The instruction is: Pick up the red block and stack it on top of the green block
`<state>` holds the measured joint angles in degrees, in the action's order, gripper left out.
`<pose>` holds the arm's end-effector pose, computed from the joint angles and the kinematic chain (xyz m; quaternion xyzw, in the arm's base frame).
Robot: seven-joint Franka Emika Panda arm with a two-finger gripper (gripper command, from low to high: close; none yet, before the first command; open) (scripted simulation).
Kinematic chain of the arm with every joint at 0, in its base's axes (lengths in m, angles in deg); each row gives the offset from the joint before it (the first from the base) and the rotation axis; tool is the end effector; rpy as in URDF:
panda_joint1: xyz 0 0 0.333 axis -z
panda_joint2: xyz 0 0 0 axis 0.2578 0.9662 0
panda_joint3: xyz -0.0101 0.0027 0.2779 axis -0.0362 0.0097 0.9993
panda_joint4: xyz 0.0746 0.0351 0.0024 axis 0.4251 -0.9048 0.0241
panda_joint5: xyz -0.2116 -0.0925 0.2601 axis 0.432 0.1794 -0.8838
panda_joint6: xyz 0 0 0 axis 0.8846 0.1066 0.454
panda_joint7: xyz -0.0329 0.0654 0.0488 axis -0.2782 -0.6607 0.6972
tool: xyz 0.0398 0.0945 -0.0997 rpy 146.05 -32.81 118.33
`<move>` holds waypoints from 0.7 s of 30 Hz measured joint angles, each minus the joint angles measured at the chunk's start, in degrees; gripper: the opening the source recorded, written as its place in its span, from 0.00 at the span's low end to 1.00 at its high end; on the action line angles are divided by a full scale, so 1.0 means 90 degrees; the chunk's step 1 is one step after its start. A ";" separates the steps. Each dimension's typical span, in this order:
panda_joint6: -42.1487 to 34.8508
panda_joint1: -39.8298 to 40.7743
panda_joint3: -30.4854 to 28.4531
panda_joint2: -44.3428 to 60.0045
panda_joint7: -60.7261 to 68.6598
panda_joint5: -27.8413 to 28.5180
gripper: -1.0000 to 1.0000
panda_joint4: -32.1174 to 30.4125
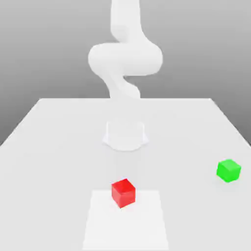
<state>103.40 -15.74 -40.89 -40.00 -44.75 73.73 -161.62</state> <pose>0.3771 -0.0014 0.6086 -0.8709 0.3416 -0.3286 0.1299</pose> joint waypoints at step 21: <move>0.3820 -0.0636 -0.0664 0.5040 0.3458 -0.0319 0.50 -0.3359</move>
<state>137.78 -21.46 -46.87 5.36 -13.62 70.86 -191.86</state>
